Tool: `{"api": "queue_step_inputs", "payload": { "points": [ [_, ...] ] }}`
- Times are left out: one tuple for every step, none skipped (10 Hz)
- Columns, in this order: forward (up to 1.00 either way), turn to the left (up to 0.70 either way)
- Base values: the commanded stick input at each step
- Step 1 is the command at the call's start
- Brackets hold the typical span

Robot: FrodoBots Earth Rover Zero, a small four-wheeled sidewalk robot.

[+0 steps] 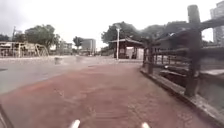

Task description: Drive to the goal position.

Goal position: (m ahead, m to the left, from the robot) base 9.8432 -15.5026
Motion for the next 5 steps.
{"api": "queue_step_inputs", "payload": {
  "points": [
    [0.70, 0.00],
    [0.70, 0.00],
    [0.70, 0.00],
    [0.70, 0.00],
    [0.70, 0.00]
  ]
}}
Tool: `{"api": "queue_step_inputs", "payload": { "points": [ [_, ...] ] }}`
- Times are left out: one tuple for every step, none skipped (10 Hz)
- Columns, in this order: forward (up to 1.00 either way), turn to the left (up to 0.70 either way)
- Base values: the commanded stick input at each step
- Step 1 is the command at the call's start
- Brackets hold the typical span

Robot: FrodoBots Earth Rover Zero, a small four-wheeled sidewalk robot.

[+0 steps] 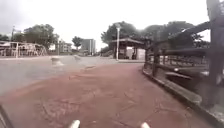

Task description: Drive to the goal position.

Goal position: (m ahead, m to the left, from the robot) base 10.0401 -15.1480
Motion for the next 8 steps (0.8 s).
{"api": "queue_step_inputs", "payload": {
  "points": [
    [0.70, 0.00],
    [0.70, 0.00],
    [0.70, 0.00],
    [0.70, 0.00],
    [0.70, 0.00],
    [0.70, 0.00],
    [0.70, 0.00],
    [0.70, 0.00]
  ]
}}
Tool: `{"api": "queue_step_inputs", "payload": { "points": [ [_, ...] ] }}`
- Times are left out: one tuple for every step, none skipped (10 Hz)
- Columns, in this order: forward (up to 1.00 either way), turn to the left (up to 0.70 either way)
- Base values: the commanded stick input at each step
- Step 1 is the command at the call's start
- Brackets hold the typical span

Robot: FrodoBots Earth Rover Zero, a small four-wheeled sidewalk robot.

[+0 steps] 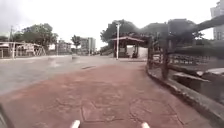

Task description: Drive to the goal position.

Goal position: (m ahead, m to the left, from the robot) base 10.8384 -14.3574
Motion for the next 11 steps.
{"api": "queue_step_inputs", "payload": {
  "points": [
    [0.70, 0.00],
    [0.70, 0.00],
    [0.70, 0.00],
    [0.70, 0.00],
    [0.70, 0.00],
    [0.70, 0.00],
    [0.70, 0.00],
    [0.70, 0.00],
    [0.70, 0.00],
    [0.70, 0.00],
    [0.70, 0.00]
  ]
}}
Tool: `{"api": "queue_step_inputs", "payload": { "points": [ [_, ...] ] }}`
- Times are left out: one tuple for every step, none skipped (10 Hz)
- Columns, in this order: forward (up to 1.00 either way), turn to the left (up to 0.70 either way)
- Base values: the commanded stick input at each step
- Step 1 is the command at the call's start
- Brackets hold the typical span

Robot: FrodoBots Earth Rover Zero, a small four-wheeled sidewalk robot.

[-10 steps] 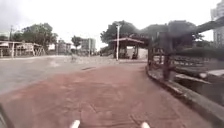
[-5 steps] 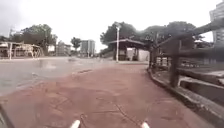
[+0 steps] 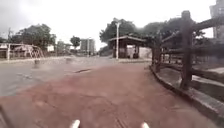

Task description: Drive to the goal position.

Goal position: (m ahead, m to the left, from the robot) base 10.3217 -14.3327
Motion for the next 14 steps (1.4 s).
{"api": "queue_step_inputs", "payload": {
  "points": [
    [0.70, 0.00],
    [0.70, 0.00],
    [0.70, 0.00],
    [0.70, 0.00],
    [0.70, 0.00],
    [0.70, 0.00],
    [0.70, 0.00],
    [0.70, 0.00],
    [0.70, 0.00],
    [0.70, 0.00],
    [0.70, 0.00],
    [0.70, 0.00],
    [0.70, 0.00],
    [0.70, 0.00]
  ]
}}
